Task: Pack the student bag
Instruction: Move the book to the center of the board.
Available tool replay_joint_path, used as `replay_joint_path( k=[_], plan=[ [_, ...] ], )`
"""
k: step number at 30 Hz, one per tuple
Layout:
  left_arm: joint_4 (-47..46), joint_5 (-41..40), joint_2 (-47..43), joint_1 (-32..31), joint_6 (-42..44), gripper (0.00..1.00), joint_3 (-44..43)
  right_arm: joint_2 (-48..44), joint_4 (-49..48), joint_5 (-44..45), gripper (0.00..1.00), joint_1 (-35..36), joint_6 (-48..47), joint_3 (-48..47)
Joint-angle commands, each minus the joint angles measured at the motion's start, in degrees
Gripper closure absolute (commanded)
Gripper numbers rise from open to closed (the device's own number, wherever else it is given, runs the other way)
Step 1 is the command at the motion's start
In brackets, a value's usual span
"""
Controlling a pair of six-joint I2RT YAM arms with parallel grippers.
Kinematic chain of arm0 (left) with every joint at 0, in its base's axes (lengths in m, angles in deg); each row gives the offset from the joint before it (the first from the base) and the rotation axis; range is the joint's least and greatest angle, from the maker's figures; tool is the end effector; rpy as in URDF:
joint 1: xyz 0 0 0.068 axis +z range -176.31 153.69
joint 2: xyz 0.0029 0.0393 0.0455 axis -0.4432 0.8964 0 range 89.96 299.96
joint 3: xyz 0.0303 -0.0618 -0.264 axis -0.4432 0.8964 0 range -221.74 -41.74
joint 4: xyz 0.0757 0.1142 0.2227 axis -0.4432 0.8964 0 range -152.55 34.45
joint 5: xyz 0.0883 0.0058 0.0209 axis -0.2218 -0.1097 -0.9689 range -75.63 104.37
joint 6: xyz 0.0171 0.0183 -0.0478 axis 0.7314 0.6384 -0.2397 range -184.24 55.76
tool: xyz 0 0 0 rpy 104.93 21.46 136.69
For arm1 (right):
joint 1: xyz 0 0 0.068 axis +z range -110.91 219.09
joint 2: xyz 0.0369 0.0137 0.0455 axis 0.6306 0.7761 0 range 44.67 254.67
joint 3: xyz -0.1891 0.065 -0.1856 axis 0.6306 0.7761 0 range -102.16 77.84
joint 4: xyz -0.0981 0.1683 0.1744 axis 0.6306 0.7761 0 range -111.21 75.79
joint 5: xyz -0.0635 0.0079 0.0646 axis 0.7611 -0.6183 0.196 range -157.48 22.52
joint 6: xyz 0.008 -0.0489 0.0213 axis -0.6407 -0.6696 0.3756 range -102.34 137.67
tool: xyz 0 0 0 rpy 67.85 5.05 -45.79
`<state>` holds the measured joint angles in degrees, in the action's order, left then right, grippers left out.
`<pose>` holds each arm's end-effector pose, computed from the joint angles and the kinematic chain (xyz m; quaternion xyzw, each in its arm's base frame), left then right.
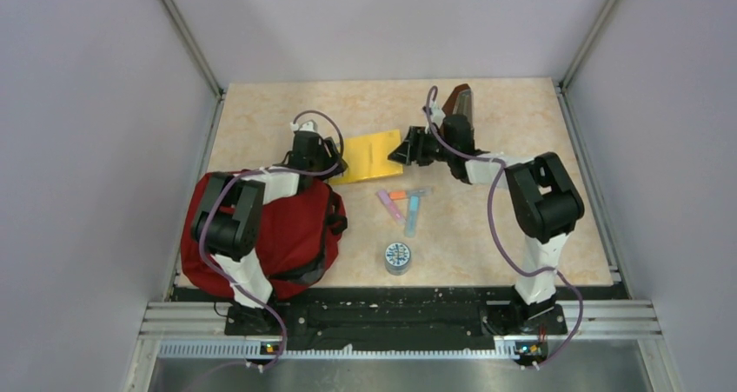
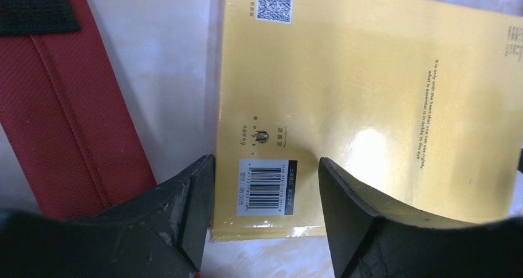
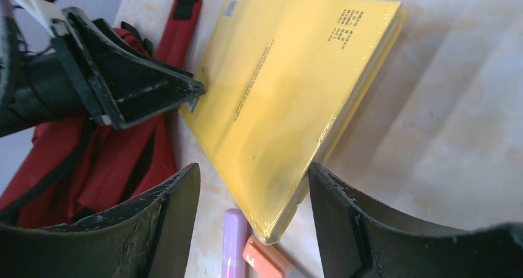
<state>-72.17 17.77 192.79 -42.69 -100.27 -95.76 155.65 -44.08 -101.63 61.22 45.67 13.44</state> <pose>0.3545 -0.1064 0.1568 -0.1415 0.8918 -0.2135 0.3729 0.3827 0.1771 0.1817 -0.1192 0.8075 0.4442 0.3693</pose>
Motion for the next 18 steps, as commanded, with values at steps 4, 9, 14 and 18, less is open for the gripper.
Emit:
replay_joint_path(
  k=[4,9,14,18],
  plan=[
    [-0.8,8.5,-4.6,-2.0,1.5,0.36,3.5,-5.0,-8.3,2.0,0.38,4.3,4.4,7.9],
    [2.1,7.1,-6.7,-2.1,3.7,0.34,4.3,-7.2,-8.0,9.0,0.36,4.3,3.7,11.9],
    [6.5,-0.3,-6.9,-2.1,7.6,0.27,1.1,-6.6,-4.0,17.0,0.26,4.2,1.2,11.4],
    [7.7,-2.8,-5.0,-2.0,9.2,0.23,-1.8,-4.8,-2.5,18.5,0.24,4.2,0.0,9.2]
  ],
)
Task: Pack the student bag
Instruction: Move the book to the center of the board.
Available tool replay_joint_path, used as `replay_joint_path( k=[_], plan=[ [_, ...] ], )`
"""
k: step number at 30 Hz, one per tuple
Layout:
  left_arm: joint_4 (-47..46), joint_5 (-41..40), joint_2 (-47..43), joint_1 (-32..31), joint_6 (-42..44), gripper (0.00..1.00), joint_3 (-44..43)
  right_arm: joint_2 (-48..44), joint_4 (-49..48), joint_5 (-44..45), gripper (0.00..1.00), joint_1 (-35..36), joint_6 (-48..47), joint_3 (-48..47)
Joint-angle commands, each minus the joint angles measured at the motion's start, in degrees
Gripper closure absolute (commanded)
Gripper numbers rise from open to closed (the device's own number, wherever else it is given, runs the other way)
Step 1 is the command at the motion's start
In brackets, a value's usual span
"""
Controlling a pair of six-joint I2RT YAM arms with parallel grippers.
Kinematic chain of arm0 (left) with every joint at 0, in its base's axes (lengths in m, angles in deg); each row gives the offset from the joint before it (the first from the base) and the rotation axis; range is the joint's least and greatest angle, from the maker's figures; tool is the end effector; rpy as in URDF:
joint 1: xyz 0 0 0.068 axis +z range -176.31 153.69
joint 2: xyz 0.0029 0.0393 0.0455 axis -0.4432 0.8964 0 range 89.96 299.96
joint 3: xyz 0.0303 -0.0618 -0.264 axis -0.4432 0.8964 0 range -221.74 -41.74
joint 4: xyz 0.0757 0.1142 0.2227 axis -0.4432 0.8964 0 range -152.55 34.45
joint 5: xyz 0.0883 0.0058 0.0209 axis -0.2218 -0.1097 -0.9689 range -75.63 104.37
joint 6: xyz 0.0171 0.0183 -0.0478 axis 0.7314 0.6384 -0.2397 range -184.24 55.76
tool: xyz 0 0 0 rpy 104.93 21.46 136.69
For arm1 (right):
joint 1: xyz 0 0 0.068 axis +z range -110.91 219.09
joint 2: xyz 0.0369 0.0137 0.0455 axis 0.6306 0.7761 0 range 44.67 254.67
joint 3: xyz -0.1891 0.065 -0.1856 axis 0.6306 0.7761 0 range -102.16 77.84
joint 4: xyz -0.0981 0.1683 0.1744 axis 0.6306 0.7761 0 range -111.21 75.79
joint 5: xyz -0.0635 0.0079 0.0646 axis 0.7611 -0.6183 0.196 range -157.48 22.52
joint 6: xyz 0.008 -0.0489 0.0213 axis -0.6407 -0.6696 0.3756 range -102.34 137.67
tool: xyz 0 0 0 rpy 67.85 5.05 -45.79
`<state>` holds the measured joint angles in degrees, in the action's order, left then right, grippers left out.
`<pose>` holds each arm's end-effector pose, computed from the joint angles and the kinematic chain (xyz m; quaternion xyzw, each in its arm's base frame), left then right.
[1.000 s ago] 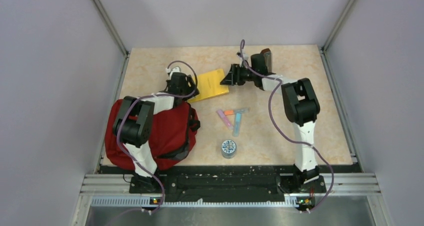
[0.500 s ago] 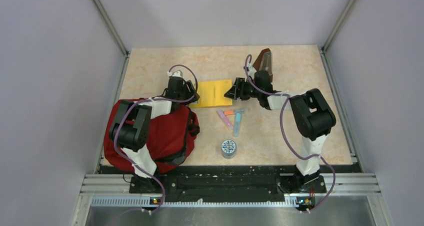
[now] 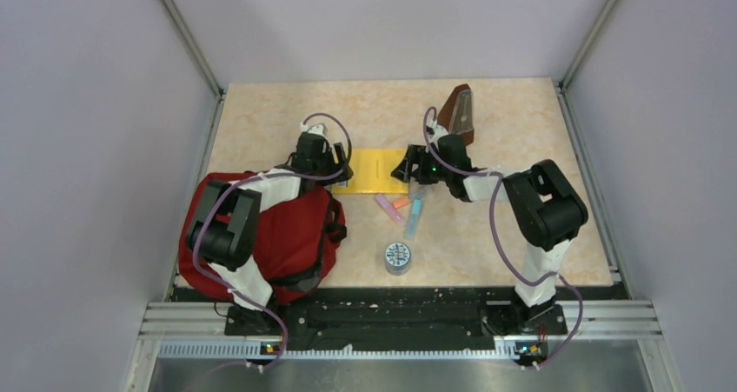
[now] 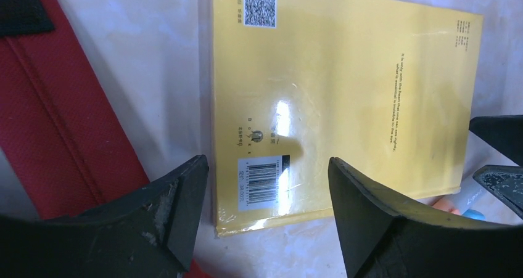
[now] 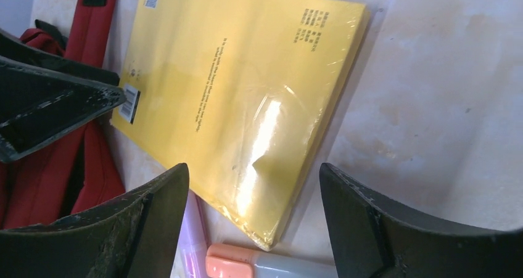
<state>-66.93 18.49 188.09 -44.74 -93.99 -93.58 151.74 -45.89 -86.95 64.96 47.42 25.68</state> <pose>0.3328 -0.1136 0.1660 -0.0754 0.9096 -0.1963 0.3583 0.3371 0.1766 0.1457 -0.0551 0.8569 0.3588 0.3660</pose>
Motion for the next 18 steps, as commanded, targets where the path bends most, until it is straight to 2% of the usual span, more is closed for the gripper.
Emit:
replay_joint_path(
  k=[1,4,10,18],
  plan=[
    [3.4,-3.6,0.8,0.1,2.9,0.23,-5.0,-0.2,-0.4,3.7,0.24,0.5,-1.9,-3.7],
    [4.2,-5.9,2.8,0.1,1.8,0.21,-6.6,1.8,-0.6,2.4,0.24,0.5,-1.6,-4.9],
    [4.2,0.8,6.6,-0.1,-1.3,0.2,-7.9,3.1,-2.1,0.7,0.24,0.8,-0.3,-4.5],
    [7.3,-0.2,9.3,-1.3,-2.1,0.19,-9.3,2.5,-3.6,0.3,0.24,1.3,0.6,-3.1]
  ],
)
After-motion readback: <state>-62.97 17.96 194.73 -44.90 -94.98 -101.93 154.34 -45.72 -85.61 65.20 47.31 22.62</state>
